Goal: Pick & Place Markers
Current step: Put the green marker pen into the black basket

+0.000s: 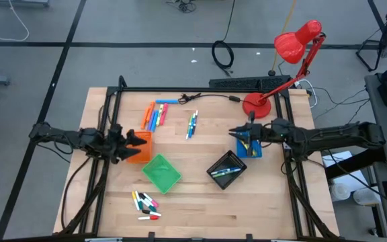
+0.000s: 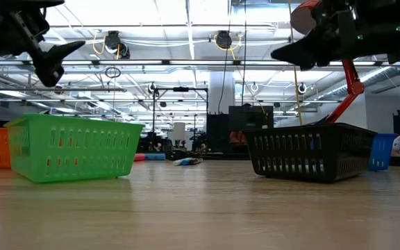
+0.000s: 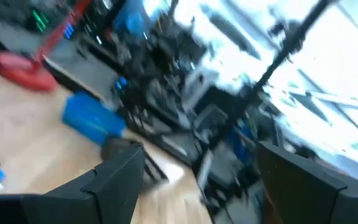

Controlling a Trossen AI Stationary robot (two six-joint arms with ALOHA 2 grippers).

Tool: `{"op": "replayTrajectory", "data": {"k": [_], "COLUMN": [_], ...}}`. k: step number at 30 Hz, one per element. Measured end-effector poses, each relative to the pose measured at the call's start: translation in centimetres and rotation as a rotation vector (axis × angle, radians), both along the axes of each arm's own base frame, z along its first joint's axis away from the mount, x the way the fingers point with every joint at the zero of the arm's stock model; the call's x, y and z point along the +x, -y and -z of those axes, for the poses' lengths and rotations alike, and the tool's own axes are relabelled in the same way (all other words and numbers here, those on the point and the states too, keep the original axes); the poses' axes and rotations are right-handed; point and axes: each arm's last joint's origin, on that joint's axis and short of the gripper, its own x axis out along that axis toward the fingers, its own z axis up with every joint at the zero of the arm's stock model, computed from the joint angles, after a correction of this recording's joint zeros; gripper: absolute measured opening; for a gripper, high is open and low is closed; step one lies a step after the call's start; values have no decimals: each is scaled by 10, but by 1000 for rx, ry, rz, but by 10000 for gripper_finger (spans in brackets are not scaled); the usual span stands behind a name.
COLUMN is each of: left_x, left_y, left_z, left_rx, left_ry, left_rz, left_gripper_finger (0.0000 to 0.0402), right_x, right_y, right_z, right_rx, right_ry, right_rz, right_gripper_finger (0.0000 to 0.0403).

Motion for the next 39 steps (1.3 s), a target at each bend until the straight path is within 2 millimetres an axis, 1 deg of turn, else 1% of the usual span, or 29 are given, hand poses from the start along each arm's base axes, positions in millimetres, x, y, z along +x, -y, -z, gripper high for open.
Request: {"op": "replayTrajectory", "data": {"k": [3,7,10,15,18,21,24,26,28,30,32,36,39], "left_x": [-1,-1,-1,1,2,5,14,25,43,68,96,156,197], "left_y": [-1,-2,-3,-3,-6,-8,-9,-11,-12,-13,-16,-32,-48], "left_z": [-4,-7,-6,2,2,-5,-19,-31,-46,-57,-64,-64,-53], "left_rx": [4,33,91,209,205,163,127,104,119,161,222,285,286], "left_ry": [45,71,65,-12,-37,-127,-318,-447,-555,-655,-757,-946,-1057], "left_rz": [-41,-64,-109,-136,-233,-317,-379,-418,-446,-454,-450,-488,-459], "left_gripper_finger": [310,310,310,310,310,310,310,310,310,310,310,310,310], "right_x": [-1,-2,-2,-3,-3,-3,-3,-3,-3,-3,-3,-3,-3], "right_y": [0,0,0,0,-2,-4,-5,-5,-5,-5,-5,-5,-5], "right_z": [6,6,4,3,4,6,6,6,5,4,4,4,4], "right_rx": [5,-29,30,109,171,176,154,139,131,113,97,95,95], "right_ry": [-17,24,57,73,60,44,40,46,53,60,62,63,63], "right_rz": [0,-2,1,3,-5,-15,-17,-17,-18,-19,-20,-20,-20], "right_gripper_finger": [44,44,43,43,44,46,47,47,48,47,48,47,47]}}
